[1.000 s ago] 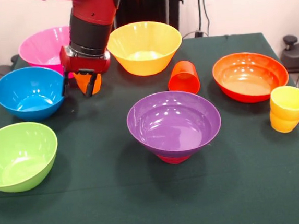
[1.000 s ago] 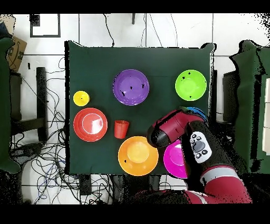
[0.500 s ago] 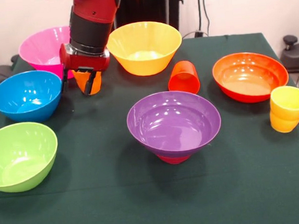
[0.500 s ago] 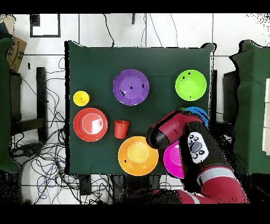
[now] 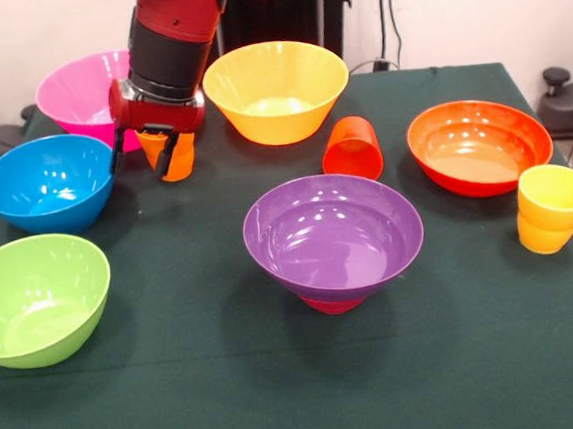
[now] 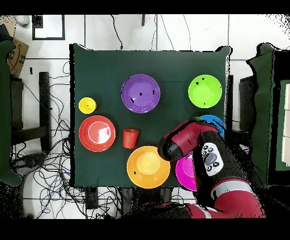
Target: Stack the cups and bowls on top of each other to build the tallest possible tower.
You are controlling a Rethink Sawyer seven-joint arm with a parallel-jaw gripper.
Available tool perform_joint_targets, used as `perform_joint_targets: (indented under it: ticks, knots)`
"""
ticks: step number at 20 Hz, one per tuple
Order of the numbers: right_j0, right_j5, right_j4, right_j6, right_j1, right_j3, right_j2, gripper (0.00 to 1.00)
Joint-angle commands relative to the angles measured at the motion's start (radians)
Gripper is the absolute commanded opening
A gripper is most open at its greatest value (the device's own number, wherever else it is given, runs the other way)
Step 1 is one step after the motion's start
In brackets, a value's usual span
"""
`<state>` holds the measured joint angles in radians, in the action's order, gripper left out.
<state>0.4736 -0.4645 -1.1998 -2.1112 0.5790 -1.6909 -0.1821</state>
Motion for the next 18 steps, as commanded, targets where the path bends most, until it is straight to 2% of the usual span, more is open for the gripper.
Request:
perform_joint_targets:
  ticks: [1,18]
  knots:
    - [-0.033,-0.054,-0.026,0.15,-0.026,0.062,-0.019,1.0]
    - [-0.085,0.004,-0.071,0.096,-0.019,0.076,0.024,1.0]
